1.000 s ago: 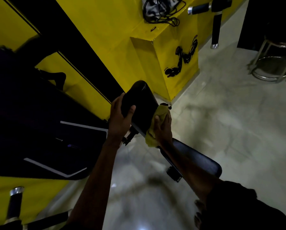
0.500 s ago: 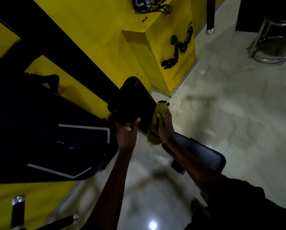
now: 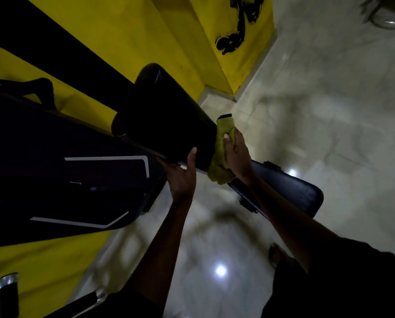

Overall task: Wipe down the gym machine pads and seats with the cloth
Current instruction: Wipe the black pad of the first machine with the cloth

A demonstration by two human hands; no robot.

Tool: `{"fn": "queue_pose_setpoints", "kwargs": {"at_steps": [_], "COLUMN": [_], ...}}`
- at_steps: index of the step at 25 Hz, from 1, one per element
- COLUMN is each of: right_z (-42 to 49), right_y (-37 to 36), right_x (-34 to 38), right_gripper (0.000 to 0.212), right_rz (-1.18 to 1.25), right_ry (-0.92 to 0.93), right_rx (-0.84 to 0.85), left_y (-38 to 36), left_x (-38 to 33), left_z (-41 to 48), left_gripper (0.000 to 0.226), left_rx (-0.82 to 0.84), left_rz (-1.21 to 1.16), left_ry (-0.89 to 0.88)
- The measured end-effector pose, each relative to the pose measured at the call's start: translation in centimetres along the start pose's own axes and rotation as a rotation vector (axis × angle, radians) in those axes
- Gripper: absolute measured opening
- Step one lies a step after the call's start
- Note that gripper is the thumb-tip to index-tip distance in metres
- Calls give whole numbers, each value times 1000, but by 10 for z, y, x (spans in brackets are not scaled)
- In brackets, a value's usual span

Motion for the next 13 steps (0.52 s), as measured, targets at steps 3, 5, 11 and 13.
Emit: {"fn": "queue_pose_setpoints", "kwargs": {"at_steps": [3,5,11,13], "right_z": [9,-1,9,26], "right_y": [3,-3,-11,-5], "right_x": [-18,-7,-34,-67], "right_gripper": [57,54,58,70], "right_rz": [23,73,70,30], "right_ry": [-177,-104,-139,-312], "right_rx": [30,35,72,55], "left_y": [-1,0,-6,-3], "left_x": [-3,-6,4,4], "left_z": [-6,-7,1,2], "left_gripper": [99,98,98,98], "left_rx": [-62,-89,-33,-29], "left_rz": [52,90,69,30], "left_ry": [-43,-104,-165,-154]}}
Point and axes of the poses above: each hand's wrist, its own z-axis towards the middle knuckle, its own y-axis out of the back of the hand, x = y × z, the point moved 8 cm from there along z, towards the middle knuckle, and after that the axes turned 9 degrees about -y, right-handed, at the moved point
